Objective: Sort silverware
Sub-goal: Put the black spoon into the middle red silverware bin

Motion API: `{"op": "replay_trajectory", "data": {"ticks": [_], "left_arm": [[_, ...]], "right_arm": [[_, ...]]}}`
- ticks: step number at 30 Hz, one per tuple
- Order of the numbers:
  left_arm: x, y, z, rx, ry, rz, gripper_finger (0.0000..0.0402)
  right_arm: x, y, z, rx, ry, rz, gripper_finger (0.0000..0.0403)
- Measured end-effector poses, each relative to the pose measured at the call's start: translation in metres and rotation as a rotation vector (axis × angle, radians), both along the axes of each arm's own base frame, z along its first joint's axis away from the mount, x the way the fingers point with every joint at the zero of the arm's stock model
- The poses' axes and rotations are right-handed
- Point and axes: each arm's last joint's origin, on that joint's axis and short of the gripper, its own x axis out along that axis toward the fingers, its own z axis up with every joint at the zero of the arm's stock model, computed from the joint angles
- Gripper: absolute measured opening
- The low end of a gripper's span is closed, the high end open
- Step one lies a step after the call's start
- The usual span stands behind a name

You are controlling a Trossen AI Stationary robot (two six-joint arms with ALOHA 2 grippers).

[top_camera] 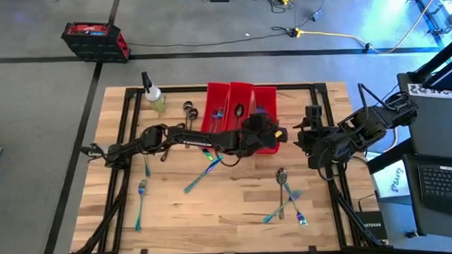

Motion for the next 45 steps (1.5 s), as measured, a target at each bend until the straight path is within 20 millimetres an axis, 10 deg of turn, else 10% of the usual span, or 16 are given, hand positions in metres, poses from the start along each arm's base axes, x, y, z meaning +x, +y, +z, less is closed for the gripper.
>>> {"op": "replay_trajectory", "data": {"ticks": [5,18,25,33,40,45], "left_arm": [[-0.013,-0.039,0.034,0.226,0.19,-0.199,0.0127],[-0.06,-0.123,0.025,0.136,0.568,-0.621,0.0127],[-0.058,-0.165,0.036,0.289,0.43,-1.085,0.0112],[-0.04,-0.133,0.007,0.289,0.237,-1.438,0.0081],[-0.042,-0.127,-0.025,0.321,0.045,-1.417,0.002],[-0.054,-0.12,-0.037,0.291,-0.097,-1.37,0.0001]], "right_arm": [[0.006,0.005,-0.021,0.077,0.05,-0.041,0.0211],[0.016,0.01,-0.149,0.2,-0.023,-0.284,0.0185],[0.011,0.009,-0.192,0.412,-0.166,-0.459,0.0166],[0.013,0.013,-0.223,0.491,-0.139,-0.459,0.0118],[0.009,0.019,-0.224,0.463,-0.079,-0.359,0.0012],[0.005,0.017,-0.226,0.458,-0.02,-0.364,0.0007]]}}
